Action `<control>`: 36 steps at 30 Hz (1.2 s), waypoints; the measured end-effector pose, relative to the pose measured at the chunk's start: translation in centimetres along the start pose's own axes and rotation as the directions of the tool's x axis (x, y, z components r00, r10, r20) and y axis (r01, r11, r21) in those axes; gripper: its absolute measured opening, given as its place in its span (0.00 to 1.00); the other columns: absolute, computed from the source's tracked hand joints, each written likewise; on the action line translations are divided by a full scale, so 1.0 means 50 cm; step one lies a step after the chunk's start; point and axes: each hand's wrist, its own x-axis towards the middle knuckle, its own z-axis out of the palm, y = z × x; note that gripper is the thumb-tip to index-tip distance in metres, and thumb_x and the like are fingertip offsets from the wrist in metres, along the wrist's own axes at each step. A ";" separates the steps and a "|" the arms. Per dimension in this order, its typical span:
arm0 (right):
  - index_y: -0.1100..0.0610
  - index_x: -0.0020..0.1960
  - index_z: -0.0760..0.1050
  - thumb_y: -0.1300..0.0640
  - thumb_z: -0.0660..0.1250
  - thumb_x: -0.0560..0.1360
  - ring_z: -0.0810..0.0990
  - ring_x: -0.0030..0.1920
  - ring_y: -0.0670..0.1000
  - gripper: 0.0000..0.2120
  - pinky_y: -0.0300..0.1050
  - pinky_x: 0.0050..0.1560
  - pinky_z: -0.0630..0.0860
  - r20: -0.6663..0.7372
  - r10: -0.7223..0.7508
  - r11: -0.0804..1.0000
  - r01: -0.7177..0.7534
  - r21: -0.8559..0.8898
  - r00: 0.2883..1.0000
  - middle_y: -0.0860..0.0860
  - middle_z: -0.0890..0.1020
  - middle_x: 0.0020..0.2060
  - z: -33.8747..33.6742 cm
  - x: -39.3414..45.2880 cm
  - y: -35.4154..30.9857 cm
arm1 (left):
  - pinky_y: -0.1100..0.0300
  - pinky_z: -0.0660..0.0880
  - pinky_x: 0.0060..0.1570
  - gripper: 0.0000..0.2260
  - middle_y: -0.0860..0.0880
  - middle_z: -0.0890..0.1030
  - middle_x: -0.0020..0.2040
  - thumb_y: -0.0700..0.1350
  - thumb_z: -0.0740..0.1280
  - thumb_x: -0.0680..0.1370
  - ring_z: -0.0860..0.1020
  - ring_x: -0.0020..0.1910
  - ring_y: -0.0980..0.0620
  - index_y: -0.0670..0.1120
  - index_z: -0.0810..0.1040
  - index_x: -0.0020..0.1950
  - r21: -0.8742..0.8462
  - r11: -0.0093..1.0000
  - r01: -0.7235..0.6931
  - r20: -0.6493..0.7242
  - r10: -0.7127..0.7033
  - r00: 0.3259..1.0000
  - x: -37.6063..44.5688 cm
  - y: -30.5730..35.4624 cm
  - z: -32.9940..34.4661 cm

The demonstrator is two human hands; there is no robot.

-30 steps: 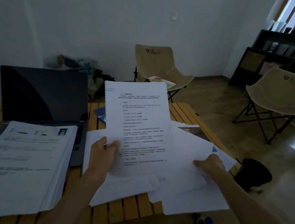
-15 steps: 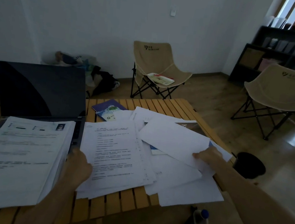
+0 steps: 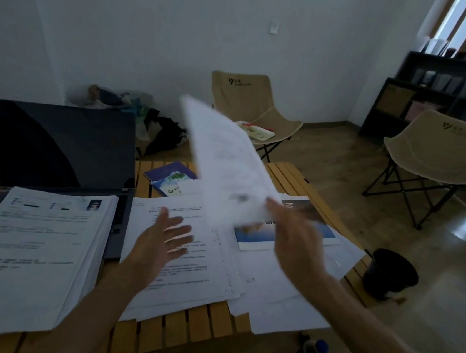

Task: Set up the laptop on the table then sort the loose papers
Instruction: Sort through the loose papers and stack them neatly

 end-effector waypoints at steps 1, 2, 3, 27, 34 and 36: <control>0.59 0.61 0.79 0.61 0.65 0.78 0.84 0.49 0.47 0.12 0.41 0.51 0.81 0.080 -0.160 0.984 0.165 -0.068 0.984 0.53 0.85 0.51 0.024 -0.033 -0.011 | 0.47 0.77 0.53 0.22 0.44 0.82 0.58 0.61 0.58 0.81 0.80 0.56 0.43 0.46 0.79 0.60 -0.166 0.985 0.057 0.042 -0.051 0.998 -0.002 0.018 0.000; 0.58 0.61 0.80 0.62 0.71 0.73 0.84 0.55 0.51 0.16 0.46 0.57 0.79 0.180 -0.234 0.958 0.259 -0.126 0.955 0.53 0.85 0.55 0.052 -0.067 -0.016 | 0.49 0.79 0.49 0.19 0.43 0.82 0.58 0.58 0.58 0.82 0.81 0.53 0.43 0.46 0.82 0.55 -0.194 0.978 0.079 0.059 -0.069 0.996 -0.009 0.033 0.003; 0.56 0.60 0.82 0.62 0.77 0.67 0.84 0.57 0.52 0.22 0.48 0.59 0.77 0.282 -0.264 0.936 0.316 -0.157 0.922 0.53 0.85 0.57 0.081 -0.100 -0.016 | 0.53 0.81 0.45 0.19 0.43 0.80 0.58 0.51 0.57 0.84 0.81 0.50 0.43 0.42 0.83 0.49 -0.153 0.980 0.125 0.133 -0.105 0.985 -0.018 0.045 0.006; 0.61 0.68 0.70 0.42 0.66 0.79 0.80 0.60 0.67 0.28 0.58 0.53 0.82 0.613 0.565 -0.135 -0.671 0.729 0.552 0.66 0.81 0.56 0.081 -0.086 0.093 | 0.52 0.77 0.48 0.07 0.40 0.82 0.55 0.38 0.65 0.80 0.80 0.48 0.46 0.38 0.79 0.56 0.189 0.981 -0.040 -0.297 0.096 0.950 0.027 0.025 -0.090; 0.61 0.66 0.75 0.58 0.67 0.80 0.81 0.61 0.61 0.16 0.58 0.59 0.79 0.846 0.450 -0.104 -0.924 0.368 0.286 0.59 0.80 0.63 0.173 -0.048 0.033 | 0.41 0.79 0.54 0.18 0.36 0.82 0.57 0.36 0.68 0.76 0.81 0.55 0.37 0.38 0.74 0.66 0.194 0.946 0.259 0.072 -0.277 0.958 -0.045 0.024 -0.064; 0.64 0.59 0.78 0.68 0.65 0.79 0.81 0.56 0.61 0.10 0.59 0.58 0.79 0.753 0.616 0.040 -0.963 0.265 0.233 0.60 0.81 0.60 0.191 -0.035 0.027 | 0.40 0.75 0.59 0.22 0.36 0.80 0.61 0.44 0.73 0.74 0.79 0.61 0.38 0.42 0.75 0.67 0.367 0.885 0.288 0.241 -0.389 0.889 -0.059 0.031 -0.087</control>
